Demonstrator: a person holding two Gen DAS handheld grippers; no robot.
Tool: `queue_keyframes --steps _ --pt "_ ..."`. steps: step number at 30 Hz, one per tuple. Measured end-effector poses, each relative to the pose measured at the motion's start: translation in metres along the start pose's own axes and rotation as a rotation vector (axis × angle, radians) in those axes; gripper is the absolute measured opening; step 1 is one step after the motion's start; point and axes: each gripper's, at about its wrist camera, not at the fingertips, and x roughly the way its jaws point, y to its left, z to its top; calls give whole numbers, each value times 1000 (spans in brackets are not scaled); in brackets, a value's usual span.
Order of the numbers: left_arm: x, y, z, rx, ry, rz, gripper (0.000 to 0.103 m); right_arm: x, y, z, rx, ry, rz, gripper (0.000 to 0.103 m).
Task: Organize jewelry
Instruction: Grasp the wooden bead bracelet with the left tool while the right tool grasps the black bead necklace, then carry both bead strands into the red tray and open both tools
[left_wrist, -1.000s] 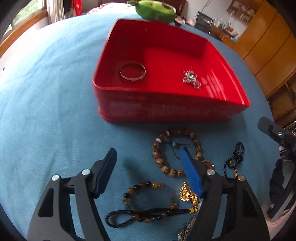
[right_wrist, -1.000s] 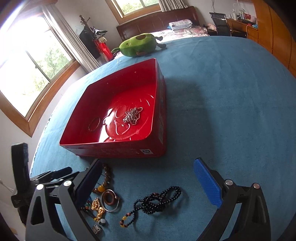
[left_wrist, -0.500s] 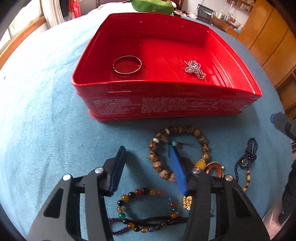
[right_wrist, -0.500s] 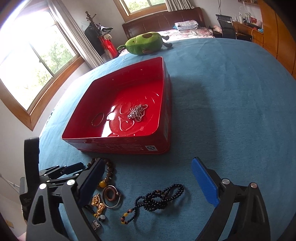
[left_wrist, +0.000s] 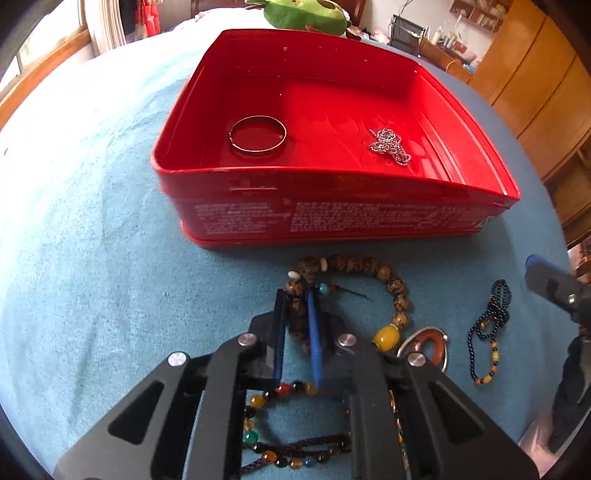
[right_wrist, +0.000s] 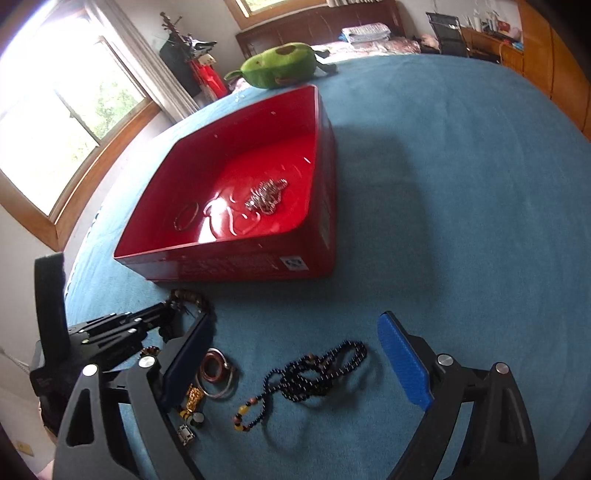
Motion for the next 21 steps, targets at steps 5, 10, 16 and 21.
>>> queue_keyframes --steps 5,10,16,21 --pt "-12 14 -8 -8 -4 -42 10 1 -11 -15 55 43 21 89" --pt "-18 24 -5 -6 -3 -59 10 19 -10 -22 75 109 14 78" --pt "-11 23 -11 -18 21 -68 10 34 8 -24 10 92 -85 57" --pt "-6 18 -5 -25 19 -85 10 35 10 -26 -22 62 -77 28"
